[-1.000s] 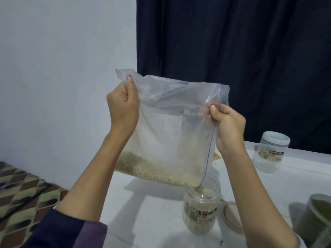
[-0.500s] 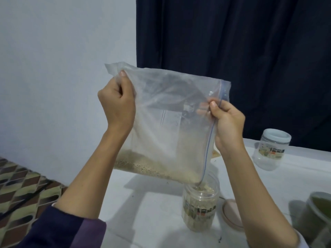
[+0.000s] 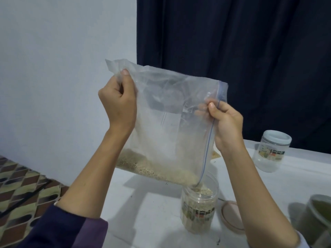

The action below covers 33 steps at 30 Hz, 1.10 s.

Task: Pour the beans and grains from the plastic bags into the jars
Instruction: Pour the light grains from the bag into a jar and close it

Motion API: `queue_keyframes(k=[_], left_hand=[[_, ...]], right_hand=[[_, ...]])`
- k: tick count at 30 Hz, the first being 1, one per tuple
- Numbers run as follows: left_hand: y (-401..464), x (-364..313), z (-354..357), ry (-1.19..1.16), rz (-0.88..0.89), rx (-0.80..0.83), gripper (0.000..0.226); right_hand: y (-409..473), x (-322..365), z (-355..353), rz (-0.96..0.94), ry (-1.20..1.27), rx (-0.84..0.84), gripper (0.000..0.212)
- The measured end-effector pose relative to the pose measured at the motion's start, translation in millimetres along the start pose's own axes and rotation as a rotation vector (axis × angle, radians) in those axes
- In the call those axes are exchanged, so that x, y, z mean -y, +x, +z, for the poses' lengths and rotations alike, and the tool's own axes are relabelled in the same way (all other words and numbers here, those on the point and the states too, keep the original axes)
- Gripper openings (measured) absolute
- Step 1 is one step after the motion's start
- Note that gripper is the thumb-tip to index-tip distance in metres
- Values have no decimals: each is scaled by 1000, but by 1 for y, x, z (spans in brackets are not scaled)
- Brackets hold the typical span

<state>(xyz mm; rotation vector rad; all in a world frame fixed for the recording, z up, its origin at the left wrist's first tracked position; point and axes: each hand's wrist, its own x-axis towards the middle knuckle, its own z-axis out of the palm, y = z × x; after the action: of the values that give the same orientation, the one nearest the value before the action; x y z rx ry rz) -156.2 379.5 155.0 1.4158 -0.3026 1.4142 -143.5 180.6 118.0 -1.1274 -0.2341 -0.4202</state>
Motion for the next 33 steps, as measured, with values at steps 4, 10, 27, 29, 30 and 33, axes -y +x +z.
queue_keyframes(k=[4,10,27,29,30,33], left_hand=[[-1,-2,0,-27,34,9,43],[-2,-4,-1,-45,48,11,42],[1,-9,3,-44,95,0,46],[2,-11,4,-34,97,-1,47],[3,-11,5,-31,97,-3,47],[3,-12,6,-32,100,-3,47]], right_hand=[[3,1,-2,-4,50,-14,20],[3,2,-2,-8,96,20,20],[-13,7,-6,-25,99,-49,19],[-16,10,-6,-17,80,-43,19],[-18,11,-6,-11,68,-35,19],[-23,13,-7,-34,45,-75,20]])
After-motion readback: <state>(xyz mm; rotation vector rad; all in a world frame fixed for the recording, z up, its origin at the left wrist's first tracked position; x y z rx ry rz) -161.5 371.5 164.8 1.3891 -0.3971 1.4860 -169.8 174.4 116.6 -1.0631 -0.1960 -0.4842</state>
